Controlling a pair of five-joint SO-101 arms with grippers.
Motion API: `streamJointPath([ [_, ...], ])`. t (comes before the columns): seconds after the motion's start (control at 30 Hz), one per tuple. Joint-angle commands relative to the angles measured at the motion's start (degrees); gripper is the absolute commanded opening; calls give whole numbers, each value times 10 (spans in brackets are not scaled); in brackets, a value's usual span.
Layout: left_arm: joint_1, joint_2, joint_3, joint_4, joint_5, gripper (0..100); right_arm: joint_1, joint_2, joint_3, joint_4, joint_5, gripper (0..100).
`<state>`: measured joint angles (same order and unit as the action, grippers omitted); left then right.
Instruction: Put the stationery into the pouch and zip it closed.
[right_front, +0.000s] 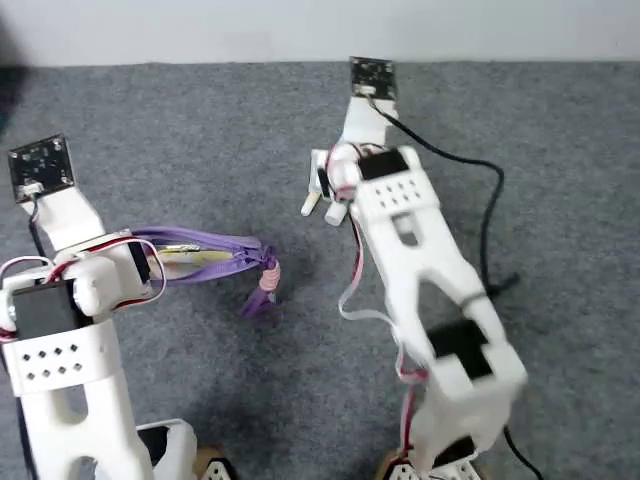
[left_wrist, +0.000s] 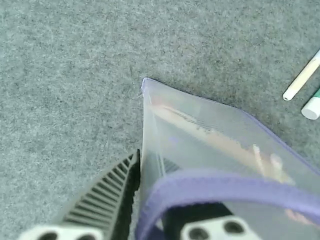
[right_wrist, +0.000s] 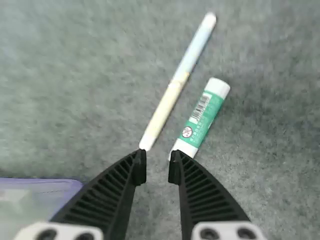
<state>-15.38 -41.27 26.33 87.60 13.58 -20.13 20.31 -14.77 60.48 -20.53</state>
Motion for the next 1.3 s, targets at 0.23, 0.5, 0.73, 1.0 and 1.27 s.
streamJointPath([
  [0.23, 7, -2, 2, -10, -6, 13, 36, 323, -489, 190, -5, 102],
  [0.5, 7, -2, 2, -10, -6, 13, 44, 497, -703, 273, -4, 102],
  [0.73, 7, -2, 2, -10, -6, 13, 43, 560, -722, 275, -3, 98],
  [1.0, 8, -2, 2, -10, -5, 13, 42, 562, -725, 347, 4, 26],
  [1.27, 8, -2, 14, -10, -5, 13, 34, 562, -724, 364, 37, 221],
])
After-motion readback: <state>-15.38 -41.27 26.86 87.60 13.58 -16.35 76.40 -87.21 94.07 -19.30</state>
